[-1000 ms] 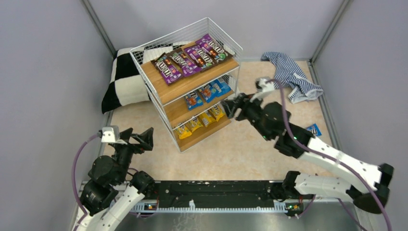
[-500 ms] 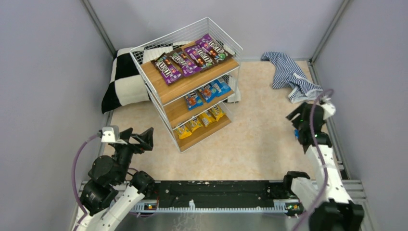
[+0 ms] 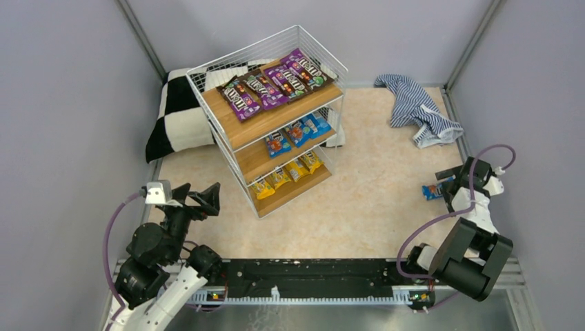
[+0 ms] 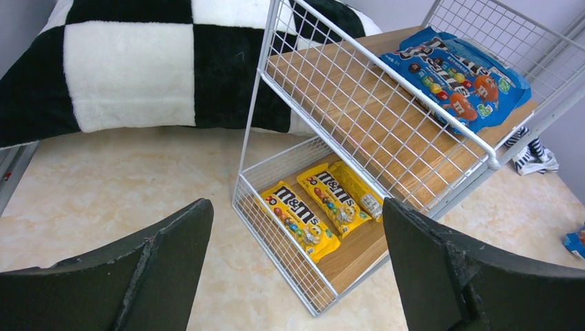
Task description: Place and organize the candy bags onto the shelf
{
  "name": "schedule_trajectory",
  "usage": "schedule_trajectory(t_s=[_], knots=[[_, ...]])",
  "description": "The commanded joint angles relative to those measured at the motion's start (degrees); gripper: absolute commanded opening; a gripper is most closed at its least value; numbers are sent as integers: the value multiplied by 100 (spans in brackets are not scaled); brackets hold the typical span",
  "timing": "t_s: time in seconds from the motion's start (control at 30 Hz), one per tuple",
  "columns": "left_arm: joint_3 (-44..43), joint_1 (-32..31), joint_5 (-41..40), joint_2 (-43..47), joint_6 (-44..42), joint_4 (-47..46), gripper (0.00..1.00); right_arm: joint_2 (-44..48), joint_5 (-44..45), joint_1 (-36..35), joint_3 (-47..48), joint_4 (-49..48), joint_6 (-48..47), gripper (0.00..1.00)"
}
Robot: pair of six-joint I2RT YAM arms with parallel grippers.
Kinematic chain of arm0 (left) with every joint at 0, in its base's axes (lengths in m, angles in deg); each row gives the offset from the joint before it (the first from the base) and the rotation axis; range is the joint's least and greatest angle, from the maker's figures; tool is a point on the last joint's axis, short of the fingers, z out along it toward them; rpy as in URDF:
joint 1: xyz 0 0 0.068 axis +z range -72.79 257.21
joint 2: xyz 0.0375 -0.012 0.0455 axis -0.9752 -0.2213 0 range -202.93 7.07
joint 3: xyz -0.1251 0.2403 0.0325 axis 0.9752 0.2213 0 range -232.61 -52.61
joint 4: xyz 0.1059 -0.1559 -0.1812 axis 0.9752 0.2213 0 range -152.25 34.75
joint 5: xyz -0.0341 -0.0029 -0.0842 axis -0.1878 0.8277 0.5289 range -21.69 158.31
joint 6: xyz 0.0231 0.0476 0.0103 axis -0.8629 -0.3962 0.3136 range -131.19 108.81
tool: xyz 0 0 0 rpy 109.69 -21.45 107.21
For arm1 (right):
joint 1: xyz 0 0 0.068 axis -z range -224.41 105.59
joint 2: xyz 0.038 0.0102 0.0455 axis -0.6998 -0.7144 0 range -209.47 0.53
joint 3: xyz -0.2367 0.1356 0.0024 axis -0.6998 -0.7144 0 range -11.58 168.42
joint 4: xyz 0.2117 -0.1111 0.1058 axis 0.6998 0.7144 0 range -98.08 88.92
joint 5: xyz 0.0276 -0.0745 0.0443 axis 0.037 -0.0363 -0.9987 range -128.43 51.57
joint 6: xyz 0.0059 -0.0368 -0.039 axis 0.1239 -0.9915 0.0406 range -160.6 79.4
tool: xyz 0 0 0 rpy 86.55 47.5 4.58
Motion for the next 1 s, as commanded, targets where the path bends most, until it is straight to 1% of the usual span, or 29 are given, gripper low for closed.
schedule_trajectory(t_s=[0.0, 0.07, 0.2, 0.3, 0.47, 0.53, 0.6, 0.7, 0.77, 0.83, 0.9, 0.97], knots=[[29, 14, 25, -44, -93, -240, 98, -85, -137, 131, -129, -1129, -669, 99], [30, 18, 30, -40, -101, -239, 98, -285, -487, 125, -20, -1335, -948, 99], [31, 16, 22, -47, -100, -246, 98, -860, -663, 116, 299, -1195, -940, 99], [33, 9, 12, -47, -93, -247, 99, -1177, -944, -99, 385, -1428, -1147, 99], [26, 13, 30, -78, -102, -252, 98, -1525, -864, -958, 850, -1231, -2144, 98], [26, 9, 31, -97, -110, -257, 99, -1617, -815, -1301, 909, -1156, -2408, 95], [31, 14, 31, -100, -111, -253, 98, -1804, -512, -1761, 1024, -953, -2640, 94], [28, 9, 24, -99, -111, -253, 99, -2165, -343, -2408, 1206, -635, -2886, 87], [33, 17, 20, -97, -106, -251, 98, -2247, -519, -2841, 1164, -597, -2970, 85], [31, 12, 22, -99, -110, -252, 99, -2128, -971, -3331, 1050, -688, -3065, 85], [35, 9, 18, -105, -106, -255, 99, -1823, -1349, -3457, 925, -784, -3079, 86], [35, 16, 25, -123, -111, -252, 98, -1473, -1482, -3461, 907, -738, -3080, 86]])
